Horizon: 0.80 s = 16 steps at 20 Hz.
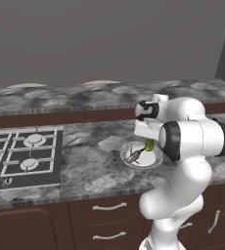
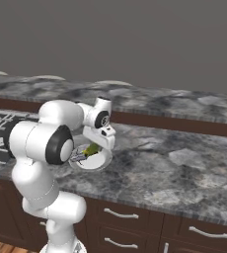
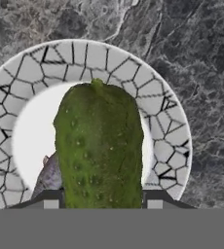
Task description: Place the fish on the plate and place the cucumber on the same plate.
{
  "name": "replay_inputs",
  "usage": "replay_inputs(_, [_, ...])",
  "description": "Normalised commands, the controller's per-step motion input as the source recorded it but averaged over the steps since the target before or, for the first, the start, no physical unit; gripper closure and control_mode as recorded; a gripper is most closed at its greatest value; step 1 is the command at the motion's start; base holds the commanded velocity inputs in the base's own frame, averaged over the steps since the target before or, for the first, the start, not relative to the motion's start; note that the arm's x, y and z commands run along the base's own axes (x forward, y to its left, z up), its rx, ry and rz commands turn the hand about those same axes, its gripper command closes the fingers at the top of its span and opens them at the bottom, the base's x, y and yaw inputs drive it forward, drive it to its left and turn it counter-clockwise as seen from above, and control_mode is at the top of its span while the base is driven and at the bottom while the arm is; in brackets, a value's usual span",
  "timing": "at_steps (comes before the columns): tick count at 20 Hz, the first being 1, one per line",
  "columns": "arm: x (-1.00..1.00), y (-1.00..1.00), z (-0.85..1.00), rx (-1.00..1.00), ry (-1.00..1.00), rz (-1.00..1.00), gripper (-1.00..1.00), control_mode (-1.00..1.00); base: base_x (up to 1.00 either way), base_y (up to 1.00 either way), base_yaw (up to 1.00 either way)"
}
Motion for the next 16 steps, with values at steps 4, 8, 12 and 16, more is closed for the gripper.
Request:
replay_inputs(4, [0.00, 0.11, -0.29, 0.00, 0.05, -0.47, 1.00, -1.00, 0.00, 0.00, 0.00])
replay_inputs(8, [-0.04, 0.02, -0.19, 0.00, 0.08, -0.40, 1.00, -1.00, 0.00, 0.00, 0.00])
replay_inputs(12, [-0.07, 0.01, -0.23, 0.00, 0.09, -0.33, 1.00, -1.00, 0.00, 0.00, 0.00])
replay_inputs(16, [-0.01, 0.02, -0.31, -0.01, 0.10, -0.28, 1.00, -1.00, 0.00, 0.00, 0.00])
